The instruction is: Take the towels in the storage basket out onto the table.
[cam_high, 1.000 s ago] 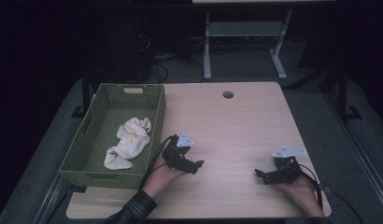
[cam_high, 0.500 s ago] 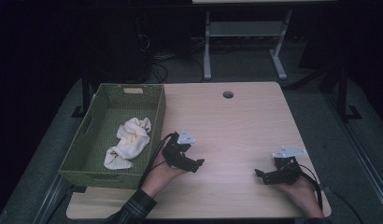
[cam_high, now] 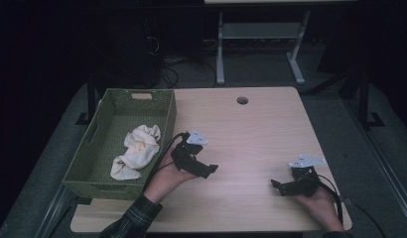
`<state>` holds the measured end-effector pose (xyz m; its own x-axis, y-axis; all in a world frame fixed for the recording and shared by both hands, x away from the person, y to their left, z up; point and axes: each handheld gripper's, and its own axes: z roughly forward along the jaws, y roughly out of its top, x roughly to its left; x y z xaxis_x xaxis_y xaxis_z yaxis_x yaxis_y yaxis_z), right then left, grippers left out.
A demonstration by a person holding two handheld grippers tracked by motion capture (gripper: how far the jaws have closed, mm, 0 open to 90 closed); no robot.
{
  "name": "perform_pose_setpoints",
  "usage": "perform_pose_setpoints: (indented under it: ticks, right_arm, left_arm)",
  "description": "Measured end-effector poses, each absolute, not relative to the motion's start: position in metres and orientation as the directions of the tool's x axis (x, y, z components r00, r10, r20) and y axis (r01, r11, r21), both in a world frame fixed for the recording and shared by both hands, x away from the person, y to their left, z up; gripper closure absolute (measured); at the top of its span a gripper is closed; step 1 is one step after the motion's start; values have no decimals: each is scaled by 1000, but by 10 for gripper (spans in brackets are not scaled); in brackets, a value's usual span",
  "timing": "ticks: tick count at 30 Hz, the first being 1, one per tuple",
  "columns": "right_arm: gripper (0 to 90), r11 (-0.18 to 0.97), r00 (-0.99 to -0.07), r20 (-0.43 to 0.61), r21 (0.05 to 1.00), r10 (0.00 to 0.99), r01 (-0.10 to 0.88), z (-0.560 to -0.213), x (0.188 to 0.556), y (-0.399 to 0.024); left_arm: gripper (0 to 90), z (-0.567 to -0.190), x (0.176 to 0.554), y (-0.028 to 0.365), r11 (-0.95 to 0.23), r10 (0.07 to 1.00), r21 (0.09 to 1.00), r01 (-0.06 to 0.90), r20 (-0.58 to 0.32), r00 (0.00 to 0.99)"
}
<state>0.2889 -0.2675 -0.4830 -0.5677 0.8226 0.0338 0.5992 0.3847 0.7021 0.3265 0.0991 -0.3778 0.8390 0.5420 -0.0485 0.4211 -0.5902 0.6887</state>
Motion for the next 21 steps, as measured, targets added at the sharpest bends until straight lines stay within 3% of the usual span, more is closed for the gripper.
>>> perform_pose_setpoints:
  ticks: [21]
  right_arm:
    - [26,386,-569,31,705,822,595,-483,289,-268]
  left_arm:
    - [135,-346,346,122,-569,487,732,376,-69,871]
